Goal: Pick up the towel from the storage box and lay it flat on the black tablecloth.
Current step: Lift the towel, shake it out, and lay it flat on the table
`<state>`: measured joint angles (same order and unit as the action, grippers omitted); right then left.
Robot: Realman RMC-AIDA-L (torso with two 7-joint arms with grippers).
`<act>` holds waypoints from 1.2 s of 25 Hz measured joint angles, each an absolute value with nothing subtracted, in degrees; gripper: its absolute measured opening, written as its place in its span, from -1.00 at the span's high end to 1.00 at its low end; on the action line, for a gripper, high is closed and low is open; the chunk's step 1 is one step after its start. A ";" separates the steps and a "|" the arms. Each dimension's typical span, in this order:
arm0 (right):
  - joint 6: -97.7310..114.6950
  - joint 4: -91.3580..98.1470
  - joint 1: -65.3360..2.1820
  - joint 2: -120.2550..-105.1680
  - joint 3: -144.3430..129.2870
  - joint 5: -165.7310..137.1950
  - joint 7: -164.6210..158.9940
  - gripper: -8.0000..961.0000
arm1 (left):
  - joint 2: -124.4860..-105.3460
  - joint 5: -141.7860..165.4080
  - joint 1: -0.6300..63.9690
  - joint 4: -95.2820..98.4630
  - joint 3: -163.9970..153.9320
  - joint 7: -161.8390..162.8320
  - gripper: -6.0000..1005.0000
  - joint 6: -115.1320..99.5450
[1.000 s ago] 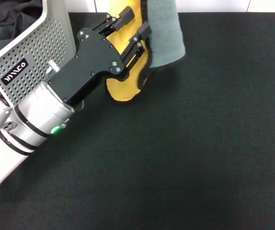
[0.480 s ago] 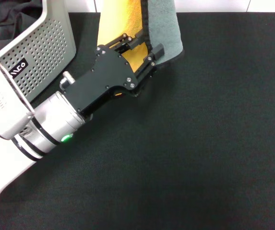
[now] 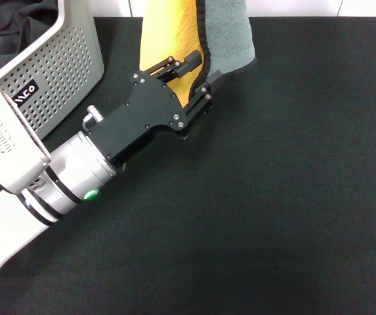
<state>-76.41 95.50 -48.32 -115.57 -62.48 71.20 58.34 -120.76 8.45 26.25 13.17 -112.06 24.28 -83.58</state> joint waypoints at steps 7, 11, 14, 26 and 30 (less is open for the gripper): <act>-76.33 95.54 -47.91 -115.57 -62.49 71.20 58.46 0.95 | -120.76 8.70 26.19 13.12 -112.15 24.45 0.18 -83.39; -76.38 95.54 -47.81 -115.57 -62.49 71.22 58.23 0.95 | -120.76 9.21 26.38 13.50 -113.13 24.47 0.31 -81.75; -76.39 95.54 -47.75 -115.58 -62.49 71.24 58.21 0.95 | -120.76 9.32 26.79 13.59 -113.98 24.48 0.43 -80.76; -76.58 98.26 -44.04 -115.56 -62.50 71.46 58.14 0.95 | -120.56 5.18 26.32 13.87 -114.05 29.85 0.93 -81.70; -77.96 100.69 -38.63 -115.62 -62.86 72.76 57.40 0.95 | -118.28 7.84 26.87 15.72 -114.09 37.42 0.95 -86.59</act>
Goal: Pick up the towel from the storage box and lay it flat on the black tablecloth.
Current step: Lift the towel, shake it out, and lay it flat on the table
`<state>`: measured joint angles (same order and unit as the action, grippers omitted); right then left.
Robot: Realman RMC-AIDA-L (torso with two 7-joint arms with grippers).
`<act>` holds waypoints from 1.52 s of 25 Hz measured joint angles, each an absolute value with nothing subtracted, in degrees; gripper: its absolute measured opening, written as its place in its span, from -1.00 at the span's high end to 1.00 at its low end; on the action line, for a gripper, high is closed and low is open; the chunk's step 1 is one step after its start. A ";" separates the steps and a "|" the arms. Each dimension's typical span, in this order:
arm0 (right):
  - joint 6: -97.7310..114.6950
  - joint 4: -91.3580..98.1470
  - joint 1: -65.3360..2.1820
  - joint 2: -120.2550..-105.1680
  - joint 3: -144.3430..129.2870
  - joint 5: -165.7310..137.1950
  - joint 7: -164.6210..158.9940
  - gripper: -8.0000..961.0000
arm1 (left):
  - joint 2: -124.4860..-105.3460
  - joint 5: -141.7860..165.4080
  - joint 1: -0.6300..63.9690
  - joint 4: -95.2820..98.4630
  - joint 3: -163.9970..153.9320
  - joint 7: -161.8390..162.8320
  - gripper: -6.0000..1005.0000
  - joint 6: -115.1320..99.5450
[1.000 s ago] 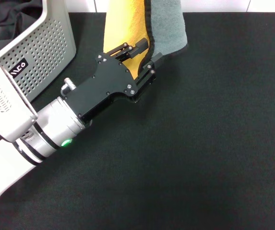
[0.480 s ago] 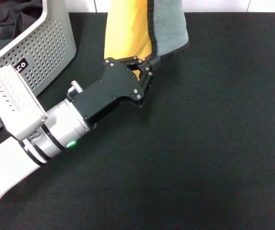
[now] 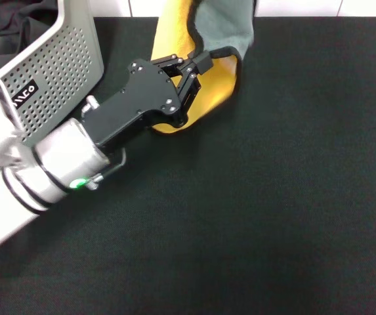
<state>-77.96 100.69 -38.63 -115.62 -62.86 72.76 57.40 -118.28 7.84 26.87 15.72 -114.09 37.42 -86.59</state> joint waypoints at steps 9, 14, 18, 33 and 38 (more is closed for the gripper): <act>-84.04 114.29 -24.64 -115.72 -64.40 74.38 50.95 0.95 | -107.39 10.14 22.82 22.60 -113.70 54.54 0.94 -104.15; -86.93 116.63 -18.95 -115.57 -65.24 79.82 49.41 0.95 | -104.88 10.70 21.41 22.77 -113.66 57.88 0.93 -113.99; -89.98 116.69 -14.99 -115.47 -64.86 83.30 47.71 0.94 | -104.05 12.96 20.68 24.14 -113.62 61.07 0.92 -116.24; -100.99 116.35 3.27 -115.34 -60.45 105.39 50.33 0.94 | -109.86 33.78 12.28 35.93 -99.11 73.83 0.91 -116.44; -101.69 110.45 6.09 -115.35 -59.93 108.22 50.90 0.94 | -112.24 34.27 12.01 32.00 -98.77 76.82 0.90 -116.46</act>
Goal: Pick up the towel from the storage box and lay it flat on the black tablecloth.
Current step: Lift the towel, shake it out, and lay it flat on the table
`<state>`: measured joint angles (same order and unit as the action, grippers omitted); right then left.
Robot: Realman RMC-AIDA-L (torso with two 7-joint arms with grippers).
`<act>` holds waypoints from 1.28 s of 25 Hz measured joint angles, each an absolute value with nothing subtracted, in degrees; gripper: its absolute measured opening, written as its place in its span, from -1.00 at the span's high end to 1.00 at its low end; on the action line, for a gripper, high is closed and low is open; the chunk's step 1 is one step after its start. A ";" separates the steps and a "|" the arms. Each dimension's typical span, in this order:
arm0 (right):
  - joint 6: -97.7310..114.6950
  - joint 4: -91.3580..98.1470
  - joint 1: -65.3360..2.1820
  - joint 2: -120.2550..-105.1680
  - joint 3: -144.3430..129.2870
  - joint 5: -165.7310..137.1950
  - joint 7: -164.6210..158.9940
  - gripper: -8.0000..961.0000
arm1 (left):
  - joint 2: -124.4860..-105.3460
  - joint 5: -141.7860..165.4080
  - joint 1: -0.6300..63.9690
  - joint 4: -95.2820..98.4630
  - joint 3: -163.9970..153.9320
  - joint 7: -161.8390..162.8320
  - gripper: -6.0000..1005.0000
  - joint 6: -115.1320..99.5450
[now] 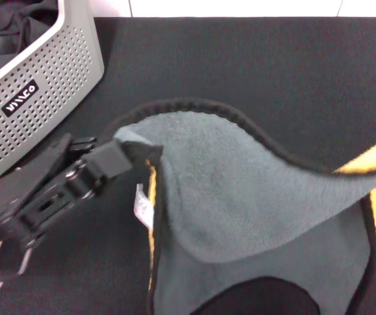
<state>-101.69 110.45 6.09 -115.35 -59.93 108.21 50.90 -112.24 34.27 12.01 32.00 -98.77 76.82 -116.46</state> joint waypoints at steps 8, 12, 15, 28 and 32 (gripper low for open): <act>-101.44 80.41 -0.38 -114.62 -57.20 99.95 61.74 0.94 | -115.31 35.52 23.52 6.35 -95.98 63.86 0.89 -110.84; -101.07 63.08 -8.69 -113.14 -56.56 95.88 70.69 0.94 | -116.99 35.52 25.51 5.11 -95.96 58.85 0.89 -101.80; -99.66 51.51 -15.06 -111.96 -56.55 92.57 76.28 0.94 | -118.26 35.27 25.82 6.36 -95.89 56.36 0.89 -95.47; -83.22 44.00 -21.61 -111.45 -56.51 85.52 80.91 0.94 | -120.02 34.15 26.16 8.60 -95.80 42.35 0.87 -83.76; -78.91 43.83 -21.96 -112.15 -56.80 83.83 82.58 0.94 | -119.97 33.89 26.10 8.62 -95.80 37.16 0.87 -81.25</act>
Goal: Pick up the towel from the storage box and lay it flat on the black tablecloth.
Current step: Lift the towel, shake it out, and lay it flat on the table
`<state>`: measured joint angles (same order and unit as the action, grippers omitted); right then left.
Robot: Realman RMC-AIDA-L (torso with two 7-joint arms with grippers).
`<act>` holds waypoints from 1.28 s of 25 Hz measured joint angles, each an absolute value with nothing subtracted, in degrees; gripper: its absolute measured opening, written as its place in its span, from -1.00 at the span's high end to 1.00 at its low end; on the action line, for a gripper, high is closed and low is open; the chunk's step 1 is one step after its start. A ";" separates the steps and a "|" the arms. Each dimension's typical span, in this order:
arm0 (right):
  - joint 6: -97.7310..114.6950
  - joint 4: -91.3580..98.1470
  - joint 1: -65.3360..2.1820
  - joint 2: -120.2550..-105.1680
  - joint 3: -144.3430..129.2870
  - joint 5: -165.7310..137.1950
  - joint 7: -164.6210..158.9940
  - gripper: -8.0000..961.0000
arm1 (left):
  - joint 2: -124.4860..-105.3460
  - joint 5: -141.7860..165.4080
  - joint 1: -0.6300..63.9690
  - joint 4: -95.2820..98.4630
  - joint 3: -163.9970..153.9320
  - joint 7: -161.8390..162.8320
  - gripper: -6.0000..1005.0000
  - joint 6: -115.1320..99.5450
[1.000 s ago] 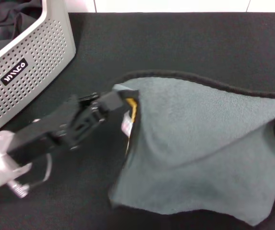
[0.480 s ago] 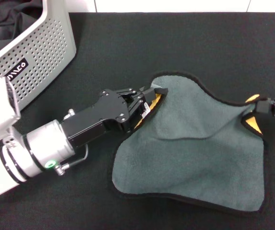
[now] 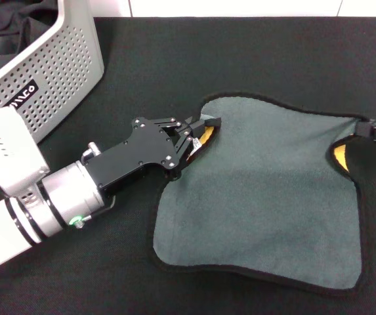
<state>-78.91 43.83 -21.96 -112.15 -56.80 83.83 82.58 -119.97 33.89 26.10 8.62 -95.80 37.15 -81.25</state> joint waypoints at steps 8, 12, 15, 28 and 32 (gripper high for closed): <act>-71.22 43.23 -25.42 -114.77 -57.01 77.40 84.44 0.94 | -119.97 34.21 27.98 10.16 -95.96 27.86 0.86 -74.27; -68.76 42.94 -27.12 -115.17 -57.05 75.47 84.68 0.94 | -119.66 34.60 29.05 10.73 -96.12 25.40 0.85 -72.22; -67.70 42.88 -28.01 -115.19 -57.10 74.56 84.97 0.94 | -119.30 36.02 30.64 10.81 -96.11 21.95 0.85 -69.57; -64.75 41.30 -30.60 -115.23 -57.22 71.69 85.41 0.93 | -116.44 39.91 32.58 13.60 -95.99 12.37 0.83 -64.86; -63.91 41.18 -30.57 -115.22 -57.22 71.41 85.43 0.93 | -115.77 40.51 32.35 15.02 -95.86 7.24 0.83 -63.89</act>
